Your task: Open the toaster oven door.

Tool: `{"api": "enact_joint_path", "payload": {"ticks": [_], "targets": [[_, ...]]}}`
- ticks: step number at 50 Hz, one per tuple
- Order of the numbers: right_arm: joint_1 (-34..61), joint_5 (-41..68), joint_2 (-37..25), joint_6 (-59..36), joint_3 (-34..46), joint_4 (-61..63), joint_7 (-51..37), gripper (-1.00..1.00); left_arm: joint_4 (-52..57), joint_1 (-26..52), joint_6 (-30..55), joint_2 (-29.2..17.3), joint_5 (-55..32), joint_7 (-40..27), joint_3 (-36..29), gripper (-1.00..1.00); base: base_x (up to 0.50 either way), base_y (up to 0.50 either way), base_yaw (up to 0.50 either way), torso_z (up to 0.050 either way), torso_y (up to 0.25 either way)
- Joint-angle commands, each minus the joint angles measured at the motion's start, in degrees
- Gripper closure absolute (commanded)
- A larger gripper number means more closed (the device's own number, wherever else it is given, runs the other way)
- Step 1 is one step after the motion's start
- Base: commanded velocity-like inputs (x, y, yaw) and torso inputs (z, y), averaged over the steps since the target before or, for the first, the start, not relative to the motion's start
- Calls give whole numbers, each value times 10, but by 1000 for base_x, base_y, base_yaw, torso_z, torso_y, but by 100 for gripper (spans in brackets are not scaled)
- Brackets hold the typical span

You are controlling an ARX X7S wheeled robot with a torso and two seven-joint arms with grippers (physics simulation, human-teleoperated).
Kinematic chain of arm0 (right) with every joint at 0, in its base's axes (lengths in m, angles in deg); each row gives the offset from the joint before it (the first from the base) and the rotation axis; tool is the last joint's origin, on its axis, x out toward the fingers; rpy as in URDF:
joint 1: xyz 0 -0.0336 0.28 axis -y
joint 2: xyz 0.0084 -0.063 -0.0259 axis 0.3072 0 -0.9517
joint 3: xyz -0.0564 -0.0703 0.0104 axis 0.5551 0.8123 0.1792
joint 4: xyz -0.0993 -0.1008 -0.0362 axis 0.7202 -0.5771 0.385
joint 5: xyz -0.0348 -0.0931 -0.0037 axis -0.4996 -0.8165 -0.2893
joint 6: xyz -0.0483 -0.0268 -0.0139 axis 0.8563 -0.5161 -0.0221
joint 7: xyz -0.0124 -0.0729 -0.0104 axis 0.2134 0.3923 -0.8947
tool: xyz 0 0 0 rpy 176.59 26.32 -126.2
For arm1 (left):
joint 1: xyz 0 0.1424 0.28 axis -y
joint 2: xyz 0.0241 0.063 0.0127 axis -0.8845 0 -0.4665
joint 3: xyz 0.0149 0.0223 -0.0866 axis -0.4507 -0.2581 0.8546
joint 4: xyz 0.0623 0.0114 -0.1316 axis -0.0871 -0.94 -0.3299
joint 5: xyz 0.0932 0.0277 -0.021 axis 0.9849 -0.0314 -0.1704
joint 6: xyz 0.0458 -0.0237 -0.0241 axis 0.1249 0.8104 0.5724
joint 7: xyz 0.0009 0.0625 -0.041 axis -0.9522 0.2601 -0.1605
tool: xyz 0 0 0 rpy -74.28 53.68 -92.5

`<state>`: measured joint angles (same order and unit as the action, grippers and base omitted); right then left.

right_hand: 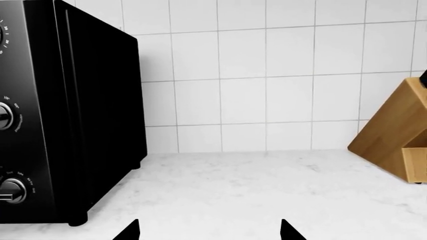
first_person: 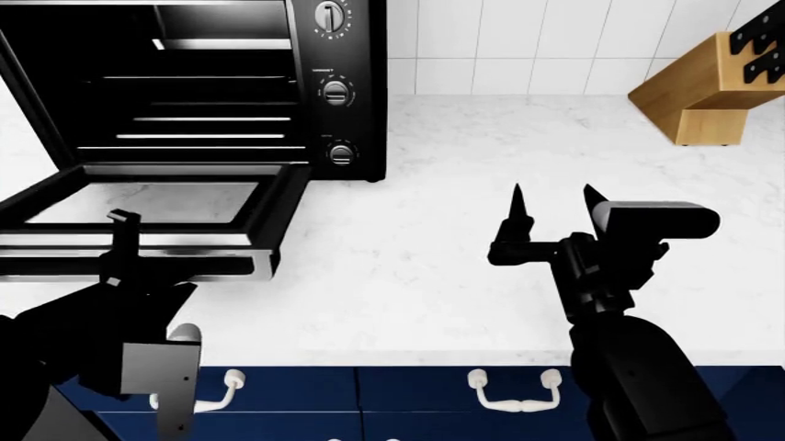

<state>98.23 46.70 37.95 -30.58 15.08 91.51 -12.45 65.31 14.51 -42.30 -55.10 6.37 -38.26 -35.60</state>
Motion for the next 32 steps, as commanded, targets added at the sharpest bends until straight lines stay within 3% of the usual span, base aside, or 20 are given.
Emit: {"api": "enact_joint_path", "payload": {"ticks": [1, 32], "targets": [[-5, 2, -4, 3, -3, -1, -3, -100, -30, -29, -4, 7, 7, -17, -21, 100, 0, 0, 0, 0, 0], [-8, 4, -10, 6, 0, -5, -11, -100, -90, -107, -24, 42, 15, -69, -75, 100, 1, 0, -1, 0, 0]]}}
